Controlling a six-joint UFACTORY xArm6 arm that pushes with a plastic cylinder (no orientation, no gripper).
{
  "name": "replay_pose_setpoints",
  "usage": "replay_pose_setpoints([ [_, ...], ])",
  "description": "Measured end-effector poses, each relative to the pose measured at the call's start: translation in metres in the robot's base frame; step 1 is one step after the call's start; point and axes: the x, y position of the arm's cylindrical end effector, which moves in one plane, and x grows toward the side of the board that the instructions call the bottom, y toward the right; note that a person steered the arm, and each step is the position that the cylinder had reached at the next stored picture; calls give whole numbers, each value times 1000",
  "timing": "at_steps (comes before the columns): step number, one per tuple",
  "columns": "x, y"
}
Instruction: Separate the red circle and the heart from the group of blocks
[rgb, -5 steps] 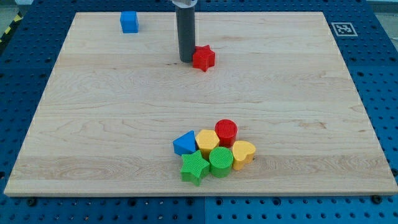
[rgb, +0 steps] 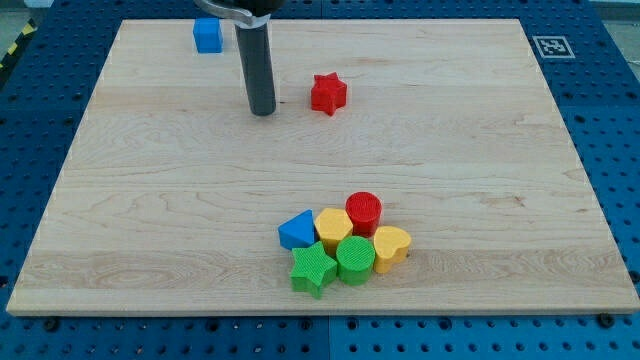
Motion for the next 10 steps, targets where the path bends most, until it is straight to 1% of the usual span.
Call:
replay_pose_setpoints([
  [1, 1, 0],
  [2, 20, 20],
  [5, 47, 36],
  [6, 52, 64],
  [8, 53, 75],
  [9, 62, 79],
  [10, 66, 95],
])
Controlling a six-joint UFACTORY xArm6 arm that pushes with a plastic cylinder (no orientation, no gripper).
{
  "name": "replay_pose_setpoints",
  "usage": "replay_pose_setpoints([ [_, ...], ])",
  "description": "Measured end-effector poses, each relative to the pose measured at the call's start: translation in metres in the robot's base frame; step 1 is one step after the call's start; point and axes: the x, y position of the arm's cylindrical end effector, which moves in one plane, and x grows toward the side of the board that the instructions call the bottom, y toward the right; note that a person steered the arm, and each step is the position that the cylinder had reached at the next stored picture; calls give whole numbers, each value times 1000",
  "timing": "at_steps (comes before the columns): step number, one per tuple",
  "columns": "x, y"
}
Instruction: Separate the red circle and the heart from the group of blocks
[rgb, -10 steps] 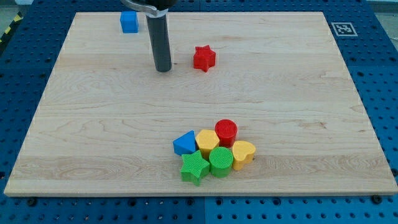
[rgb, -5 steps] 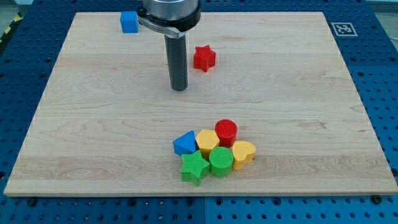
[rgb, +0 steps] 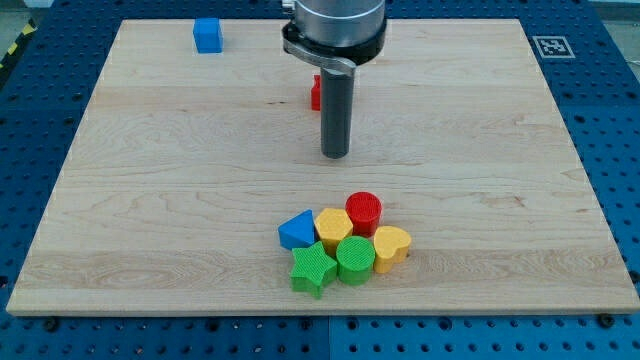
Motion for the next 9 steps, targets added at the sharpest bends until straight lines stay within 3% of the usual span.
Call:
replay_pose_setpoints([
  [4, 42, 104],
  [6, 98, 125],
  [8, 162, 102],
  [9, 163, 80],
])
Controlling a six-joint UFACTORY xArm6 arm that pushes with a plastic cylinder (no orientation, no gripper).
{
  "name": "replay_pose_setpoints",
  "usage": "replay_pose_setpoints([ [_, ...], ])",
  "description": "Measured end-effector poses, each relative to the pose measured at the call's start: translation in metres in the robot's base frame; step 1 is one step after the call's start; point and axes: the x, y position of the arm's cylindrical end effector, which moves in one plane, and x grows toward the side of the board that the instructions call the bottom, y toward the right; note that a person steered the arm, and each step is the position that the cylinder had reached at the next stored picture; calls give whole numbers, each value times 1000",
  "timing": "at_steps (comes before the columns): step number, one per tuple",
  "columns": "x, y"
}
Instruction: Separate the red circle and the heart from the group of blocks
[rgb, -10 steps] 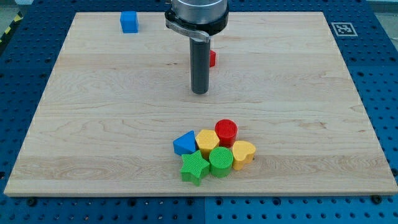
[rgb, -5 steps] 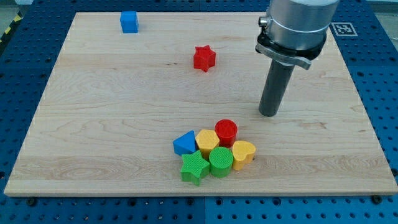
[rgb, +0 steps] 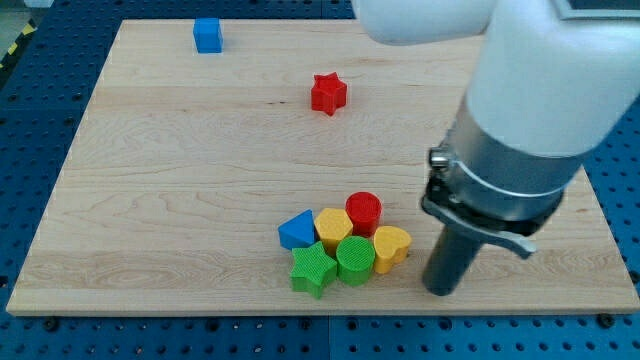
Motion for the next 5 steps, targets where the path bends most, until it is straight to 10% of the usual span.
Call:
replay_pose_setpoints([
  [5, -66, -63],
])
